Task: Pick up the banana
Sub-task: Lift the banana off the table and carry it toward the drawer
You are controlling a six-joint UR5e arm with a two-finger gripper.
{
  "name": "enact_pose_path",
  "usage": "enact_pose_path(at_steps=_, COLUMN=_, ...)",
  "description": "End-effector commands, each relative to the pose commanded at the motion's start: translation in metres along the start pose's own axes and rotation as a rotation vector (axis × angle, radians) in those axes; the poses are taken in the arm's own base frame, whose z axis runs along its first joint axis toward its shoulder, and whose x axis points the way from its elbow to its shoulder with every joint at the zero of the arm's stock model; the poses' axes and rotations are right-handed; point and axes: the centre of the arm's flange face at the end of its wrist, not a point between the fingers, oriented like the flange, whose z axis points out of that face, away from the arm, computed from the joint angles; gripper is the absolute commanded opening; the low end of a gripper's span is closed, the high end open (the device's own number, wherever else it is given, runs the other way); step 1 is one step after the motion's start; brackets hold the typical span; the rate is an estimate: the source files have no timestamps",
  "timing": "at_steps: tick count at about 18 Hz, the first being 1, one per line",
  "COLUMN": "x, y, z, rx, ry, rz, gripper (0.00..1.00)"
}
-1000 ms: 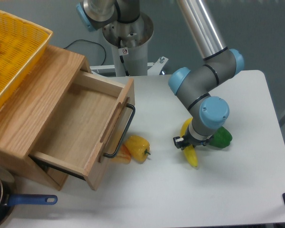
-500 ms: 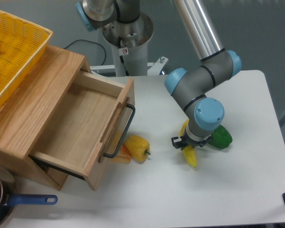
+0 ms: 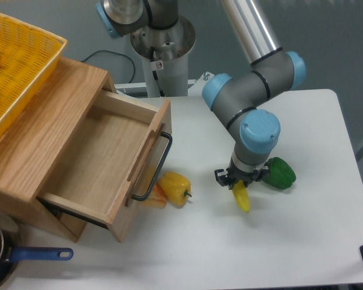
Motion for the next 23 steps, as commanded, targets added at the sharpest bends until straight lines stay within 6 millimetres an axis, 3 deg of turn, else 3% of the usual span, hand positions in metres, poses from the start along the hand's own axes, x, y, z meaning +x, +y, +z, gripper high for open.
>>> enact_pose_path(at_steps=5, x=0.028, y=-0.011, z=-0.037, rx=0.060, ry=-0.026, rz=0.126, gripper=0.25)
enact_pose_path(at_steps=9, x=0.050, y=-0.014, z=-0.044, rx=0.070, ry=-0.031, rz=0.189, gripper=0.25)
enact_pose_path(at_steps=17, x=0.052, y=-0.008, z=-0.057, rx=0.066, ry=-0.033, rz=0.249, gripper=0.25)
enact_pose_path(at_steps=23, x=0.052, y=-0.006, z=-0.054, rx=0.043, ry=-0.026, rz=0.263, gripper=0.25)
